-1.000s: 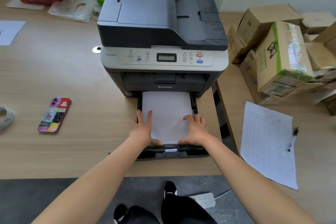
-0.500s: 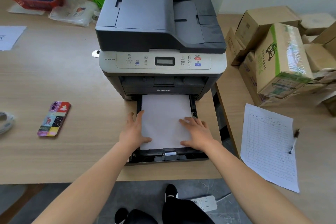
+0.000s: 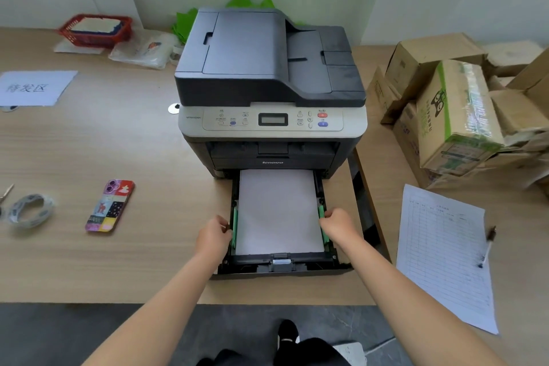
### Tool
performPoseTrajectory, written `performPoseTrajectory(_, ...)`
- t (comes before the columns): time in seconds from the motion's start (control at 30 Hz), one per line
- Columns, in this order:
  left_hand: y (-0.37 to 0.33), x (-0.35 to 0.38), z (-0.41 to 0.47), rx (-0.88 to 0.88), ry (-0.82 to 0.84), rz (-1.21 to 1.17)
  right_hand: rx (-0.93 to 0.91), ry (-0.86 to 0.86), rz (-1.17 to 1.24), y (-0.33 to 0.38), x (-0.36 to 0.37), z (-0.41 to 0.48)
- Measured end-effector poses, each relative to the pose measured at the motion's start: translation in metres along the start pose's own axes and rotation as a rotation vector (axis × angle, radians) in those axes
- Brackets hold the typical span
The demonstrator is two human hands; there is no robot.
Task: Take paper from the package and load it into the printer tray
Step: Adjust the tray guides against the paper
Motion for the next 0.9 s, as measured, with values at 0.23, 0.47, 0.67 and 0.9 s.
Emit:
performPoseTrajectory(0.23, -0.001, 0.002, -0.004, 0.091, -0.054, 0.164, -0.003, 0.078, -0.06, -0.01, -0.005, -0.003)
performPoseTrajectory(0.47, 0.0, 0.01, -0.011, 0.141, -0.005, 0.307, 0.035, 0.132, 0.02, -0.012, -0.009, -0.002)
performPoseTrajectory(0.67, 0.003, 0.0, -0.005, 0.088, 0.027, 0.048, 0.034, 0.142, 0.029, -0.009, -0.01, -0.007)
performPoseTrajectory(0.9, -0.014, 0.005, -0.005, -0.074, 0.236, -0.244, 0.021, 0.107, -0.004, -0.009, -0.005, -0.011)
Point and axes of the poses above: each hand's wrist, its own z-axis towards the middle knuckle, its own x-axis out of the palm, y = z × x, the point moved 3 cm from there along z, towards the middle knuckle, and after that the axes turned 13 degrees about y, right-handed, at the moved point
